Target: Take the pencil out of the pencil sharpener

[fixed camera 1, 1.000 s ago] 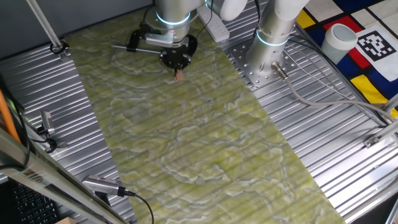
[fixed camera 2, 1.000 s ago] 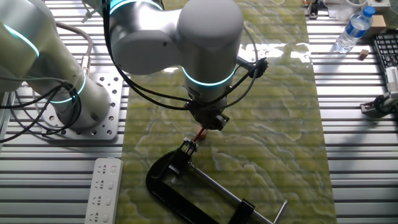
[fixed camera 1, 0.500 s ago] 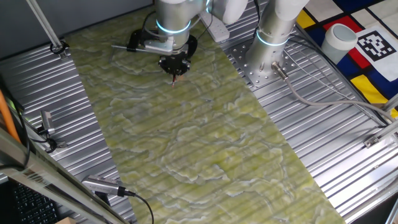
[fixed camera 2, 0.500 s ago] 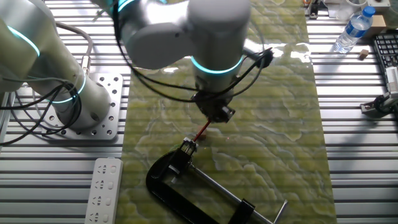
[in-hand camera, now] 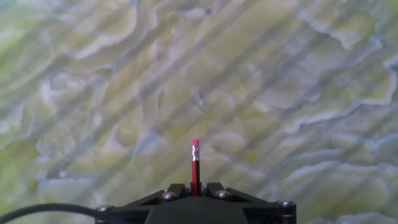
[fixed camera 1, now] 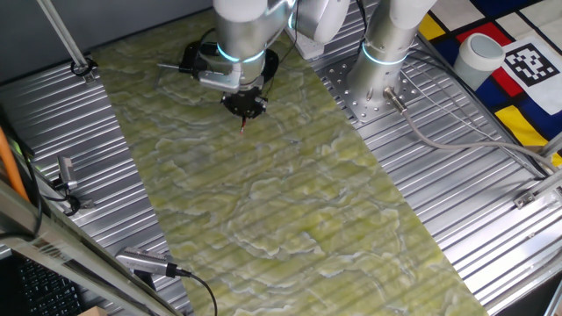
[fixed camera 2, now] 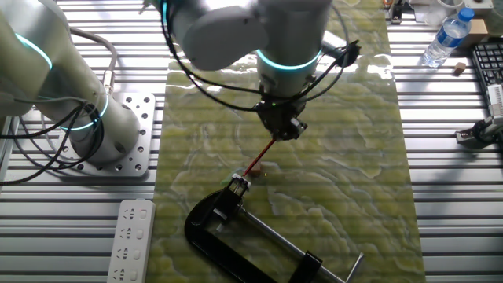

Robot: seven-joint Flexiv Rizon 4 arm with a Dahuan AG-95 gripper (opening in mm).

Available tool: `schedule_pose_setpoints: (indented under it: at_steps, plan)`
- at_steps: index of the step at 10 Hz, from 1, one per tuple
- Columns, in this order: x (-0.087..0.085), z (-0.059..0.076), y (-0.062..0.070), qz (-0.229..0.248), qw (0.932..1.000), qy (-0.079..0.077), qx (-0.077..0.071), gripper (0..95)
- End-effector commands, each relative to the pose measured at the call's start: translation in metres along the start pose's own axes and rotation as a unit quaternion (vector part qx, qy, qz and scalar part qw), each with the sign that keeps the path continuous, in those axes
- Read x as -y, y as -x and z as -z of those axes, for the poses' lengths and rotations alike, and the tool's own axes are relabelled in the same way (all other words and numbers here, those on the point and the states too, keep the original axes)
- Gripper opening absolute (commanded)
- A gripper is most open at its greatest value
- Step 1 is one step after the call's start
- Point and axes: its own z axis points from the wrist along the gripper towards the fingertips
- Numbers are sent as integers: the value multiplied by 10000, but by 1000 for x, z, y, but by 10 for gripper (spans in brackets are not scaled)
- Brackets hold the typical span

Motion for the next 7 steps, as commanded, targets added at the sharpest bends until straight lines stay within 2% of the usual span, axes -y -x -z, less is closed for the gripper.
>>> schedule_pose_setpoints:
  at_steps: [1, 2, 3, 4, 5, 7]
  plan:
    - [0, 4, 2, -2, 10000, 8, 18, 0]
    - [0, 5, 3, -5, 10000, -4, 41, 0]
    - [1, 6, 4, 24, 10000, 6, 73, 190]
    - [1, 6, 4, 32, 10000, 6, 75, 190]
    - [1, 6, 5, 42, 10000, 7, 76, 380]
    - [1, 7, 5, -1, 10000, 14, 51, 380]
